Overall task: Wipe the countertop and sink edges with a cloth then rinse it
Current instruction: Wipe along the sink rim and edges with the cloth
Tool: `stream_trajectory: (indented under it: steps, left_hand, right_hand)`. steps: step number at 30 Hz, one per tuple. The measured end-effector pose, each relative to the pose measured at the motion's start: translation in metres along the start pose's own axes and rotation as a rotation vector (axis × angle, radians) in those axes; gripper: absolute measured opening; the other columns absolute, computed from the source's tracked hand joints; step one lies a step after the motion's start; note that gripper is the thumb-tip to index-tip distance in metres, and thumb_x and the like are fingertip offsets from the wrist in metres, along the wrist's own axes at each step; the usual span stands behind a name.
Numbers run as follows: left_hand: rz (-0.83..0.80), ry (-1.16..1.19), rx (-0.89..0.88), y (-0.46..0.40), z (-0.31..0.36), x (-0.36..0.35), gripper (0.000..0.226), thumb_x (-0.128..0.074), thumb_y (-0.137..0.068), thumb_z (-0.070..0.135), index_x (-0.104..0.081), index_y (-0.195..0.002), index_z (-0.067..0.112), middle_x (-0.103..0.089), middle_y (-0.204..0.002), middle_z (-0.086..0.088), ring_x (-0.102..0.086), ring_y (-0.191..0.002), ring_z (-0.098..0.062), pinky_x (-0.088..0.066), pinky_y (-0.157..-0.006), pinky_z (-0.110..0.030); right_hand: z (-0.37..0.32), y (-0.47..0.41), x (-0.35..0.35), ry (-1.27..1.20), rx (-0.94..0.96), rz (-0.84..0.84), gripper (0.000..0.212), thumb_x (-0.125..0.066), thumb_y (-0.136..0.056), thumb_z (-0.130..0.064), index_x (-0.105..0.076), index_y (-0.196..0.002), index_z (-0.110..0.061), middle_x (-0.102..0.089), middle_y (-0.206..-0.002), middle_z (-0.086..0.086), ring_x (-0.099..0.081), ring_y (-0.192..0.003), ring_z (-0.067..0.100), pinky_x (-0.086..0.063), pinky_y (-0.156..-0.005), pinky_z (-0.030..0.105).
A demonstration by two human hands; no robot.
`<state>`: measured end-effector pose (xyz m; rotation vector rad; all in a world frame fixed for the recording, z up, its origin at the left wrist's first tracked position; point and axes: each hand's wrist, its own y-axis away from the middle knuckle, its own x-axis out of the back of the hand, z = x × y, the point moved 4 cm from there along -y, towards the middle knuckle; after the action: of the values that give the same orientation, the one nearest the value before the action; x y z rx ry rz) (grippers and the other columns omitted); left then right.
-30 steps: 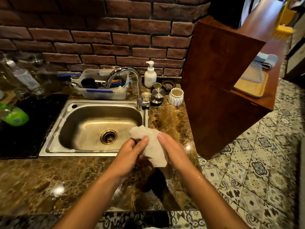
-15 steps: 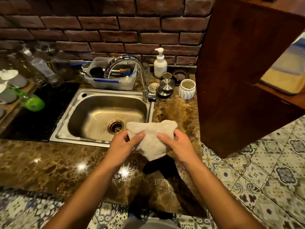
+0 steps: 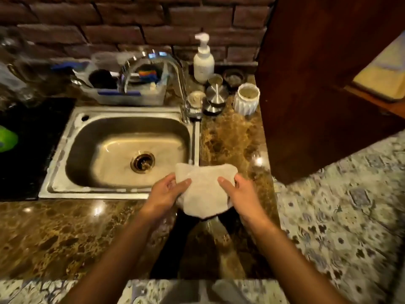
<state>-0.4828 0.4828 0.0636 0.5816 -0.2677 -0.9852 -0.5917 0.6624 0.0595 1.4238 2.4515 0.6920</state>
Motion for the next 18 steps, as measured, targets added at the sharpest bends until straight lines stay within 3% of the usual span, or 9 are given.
stream_trajectory:
  steps: [2,5,9,13,18]
  left_hand:
    - [-0.019,-0.017,0.028,-0.015,-0.006,0.009,0.013,-0.069,-0.098,0.015,-0.073,-0.109,0.011,-0.081,-0.102,-0.006,-0.075,-0.097,-0.025,-0.062,-0.082,-0.032]
    - [-0.047,-0.018,0.063,-0.03,-0.009,0.021,0.024,-0.071,-0.097,0.024,-0.074,-0.117,0.012,-0.08,-0.109,-0.006,-0.076,-0.102,-0.026,-0.059,-0.091,-0.04]
    - [-0.018,-0.05,0.044,-0.047,-0.006,0.034,0.017,-0.067,-0.099,0.022,-0.072,-0.086,0.013,-0.074,-0.074,0.005,-0.068,-0.067,-0.01,-0.053,-0.058,-0.023]
    - [-0.039,-0.083,0.024,-0.062,0.005,0.039,0.02,-0.065,-0.101,0.023,-0.071,-0.084,0.014,-0.072,-0.073,0.003,-0.066,-0.064,-0.009,-0.052,-0.059,-0.022]
    - [-0.023,-0.149,-0.038,-0.095,0.028,0.043,0.019,-0.062,-0.103,0.019,-0.071,-0.086,0.016,-0.071,-0.068,0.011,-0.067,-0.064,-0.006,-0.054,-0.055,-0.024]
  right_hand:
    - [0.004,-0.003,-0.003,-0.011,-0.032,0.046,0.011,-0.065,-0.101,-0.017,-0.069,-0.112,-0.019,-0.077,-0.097,-0.009,-0.074,-0.082,0.0,-0.053,-0.064,0.013]
    - [0.004,-0.011,-0.01,-0.038,-0.047,0.064,0.013,-0.066,-0.1,-0.015,-0.066,-0.113,-0.019,-0.073,-0.093,-0.015,-0.071,-0.073,-0.008,-0.051,-0.06,0.009]
    - [0.004,-0.025,-0.021,-0.012,-0.061,0.035,0.03,-0.075,-0.093,-0.017,-0.068,-0.122,-0.02,-0.076,-0.102,-0.012,-0.075,-0.085,0.0,-0.057,-0.068,0.014]
    - [-0.007,-0.046,-0.023,0.078,-0.004,0.023,0.035,-0.076,-0.091,-0.014,-0.067,-0.125,-0.018,-0.076,-0.106,-0.009,-0.075,-0.089,0.005,-0.06,-0.074,0.018]
    - [-0.021,-0.086,-0.022,0.131,0.09,0.062,0.026,-0.076,-0.092,-0.013,-0.071,-0.116,-0.017,-0.077,-0.103,-0.006,-0.076,-0.093,0.013,-0.062,-0.078,0.024]
